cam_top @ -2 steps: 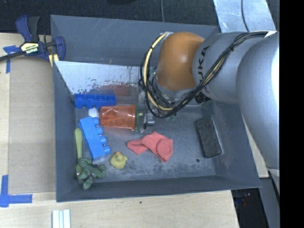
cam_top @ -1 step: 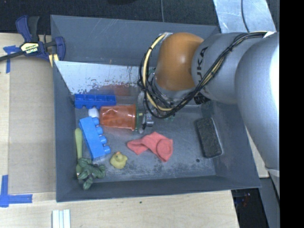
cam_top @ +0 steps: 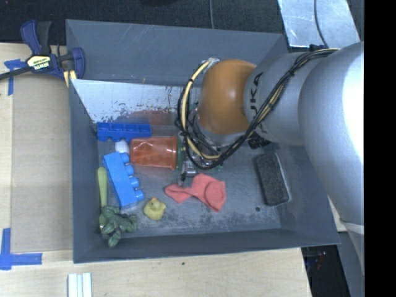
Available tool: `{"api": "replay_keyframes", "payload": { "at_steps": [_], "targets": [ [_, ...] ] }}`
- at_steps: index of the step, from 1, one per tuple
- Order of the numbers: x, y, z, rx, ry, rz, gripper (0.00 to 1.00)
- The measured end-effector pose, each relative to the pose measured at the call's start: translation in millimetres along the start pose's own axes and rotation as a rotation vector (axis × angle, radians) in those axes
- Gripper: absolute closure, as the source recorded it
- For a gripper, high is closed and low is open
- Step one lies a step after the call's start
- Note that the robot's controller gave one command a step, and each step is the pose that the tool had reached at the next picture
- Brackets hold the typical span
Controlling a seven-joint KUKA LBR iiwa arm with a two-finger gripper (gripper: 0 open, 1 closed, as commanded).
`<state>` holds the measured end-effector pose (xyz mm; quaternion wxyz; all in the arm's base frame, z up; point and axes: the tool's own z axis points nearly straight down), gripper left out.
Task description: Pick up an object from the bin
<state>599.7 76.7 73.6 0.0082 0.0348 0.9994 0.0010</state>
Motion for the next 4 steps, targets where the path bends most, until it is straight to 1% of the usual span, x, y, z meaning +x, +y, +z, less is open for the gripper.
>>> {"api": "replay_keyframes", "payload": {
  "at_steps": [1,2,3,4],
  "targets": [
    [11.7,1,3,-0.001,-0.001,0.021,0.0],
    [10.2,-2,3,-0.001,-0.003,-0.013,0.0],
    [8.9,-60,-3,-0.002,-0.001,-0.059,0.0],
    [35.5,-88,1,-0.001,-0.004,-0.223,0.0]
  ]
}}
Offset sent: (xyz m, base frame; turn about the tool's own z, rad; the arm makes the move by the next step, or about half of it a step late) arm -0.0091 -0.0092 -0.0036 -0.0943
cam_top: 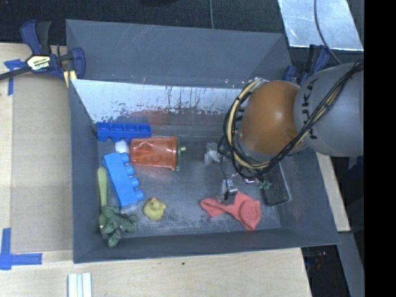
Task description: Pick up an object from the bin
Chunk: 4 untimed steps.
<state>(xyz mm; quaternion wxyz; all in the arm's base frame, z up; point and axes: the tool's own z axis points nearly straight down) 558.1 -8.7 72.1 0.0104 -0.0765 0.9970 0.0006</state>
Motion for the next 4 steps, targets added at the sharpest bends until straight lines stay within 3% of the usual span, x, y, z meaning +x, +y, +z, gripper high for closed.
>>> {"api": "replay_keyframes", "payload": {
  "at_steps": [1,2,3,4],
  "targets": [
    [5.7,-44,1,0.0,-0.006,-0.043,0.0],
    [1.2,-57,1,0.008,-0.004,-0.035,0.0],
    [-12.8,-12,1,-0.001,-0.008,-0.026,0.0],
    [-36.7,30,-6,0.005,-0.009,0.095,0.0]
  ]
}}
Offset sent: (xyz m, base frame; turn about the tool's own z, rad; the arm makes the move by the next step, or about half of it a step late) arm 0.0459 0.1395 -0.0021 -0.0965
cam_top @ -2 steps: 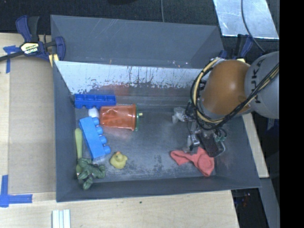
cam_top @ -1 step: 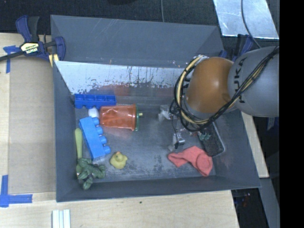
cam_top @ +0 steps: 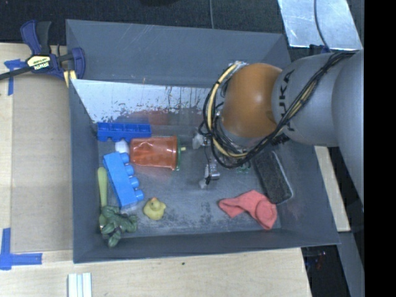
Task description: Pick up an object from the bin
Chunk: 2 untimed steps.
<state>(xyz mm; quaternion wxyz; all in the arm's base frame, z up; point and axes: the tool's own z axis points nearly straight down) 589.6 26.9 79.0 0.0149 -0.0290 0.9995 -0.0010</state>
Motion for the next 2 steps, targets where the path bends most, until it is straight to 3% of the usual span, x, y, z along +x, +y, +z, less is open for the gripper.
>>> {"api": "replay_keyframes", "payload": {
  "at_steps": [1,2],
  "targets": [
    [-14.3,18.4,3.2,-0.006,-0.002,0.018,0.0],
    [-22.1,17.9,6.5,-0.001,-0.005,0.091,0.0]
  ]
}}
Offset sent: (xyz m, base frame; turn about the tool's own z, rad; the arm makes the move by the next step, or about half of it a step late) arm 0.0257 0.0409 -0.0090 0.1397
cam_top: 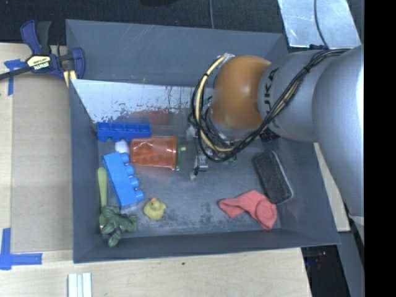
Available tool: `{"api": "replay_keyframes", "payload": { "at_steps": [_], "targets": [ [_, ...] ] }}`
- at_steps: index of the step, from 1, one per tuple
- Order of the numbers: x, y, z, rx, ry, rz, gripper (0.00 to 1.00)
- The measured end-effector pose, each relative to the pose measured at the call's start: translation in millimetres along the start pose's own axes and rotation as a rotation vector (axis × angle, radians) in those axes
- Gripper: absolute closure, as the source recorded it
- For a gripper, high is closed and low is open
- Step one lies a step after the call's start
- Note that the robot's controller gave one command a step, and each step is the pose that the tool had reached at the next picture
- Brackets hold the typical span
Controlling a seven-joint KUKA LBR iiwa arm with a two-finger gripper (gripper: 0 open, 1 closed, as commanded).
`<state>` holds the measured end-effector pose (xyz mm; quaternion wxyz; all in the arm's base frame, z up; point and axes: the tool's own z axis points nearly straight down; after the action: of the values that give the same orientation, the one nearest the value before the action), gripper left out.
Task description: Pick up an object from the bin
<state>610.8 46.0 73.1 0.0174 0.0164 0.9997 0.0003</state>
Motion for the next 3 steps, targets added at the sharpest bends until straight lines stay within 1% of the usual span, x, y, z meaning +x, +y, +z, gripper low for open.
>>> {"api": "replay_keyframes", "payload": {
  "at_steps": [1,2,3],
  "targets": [
    [-10.2,35,2,0.0,-0.001,-0.163,0.0],
    [-3.7,97,3,0.015,0.017,-0.17,1.0],
    [-3.7,97,2,0.015,0.017,-0.169,1.0]
  ]
}}
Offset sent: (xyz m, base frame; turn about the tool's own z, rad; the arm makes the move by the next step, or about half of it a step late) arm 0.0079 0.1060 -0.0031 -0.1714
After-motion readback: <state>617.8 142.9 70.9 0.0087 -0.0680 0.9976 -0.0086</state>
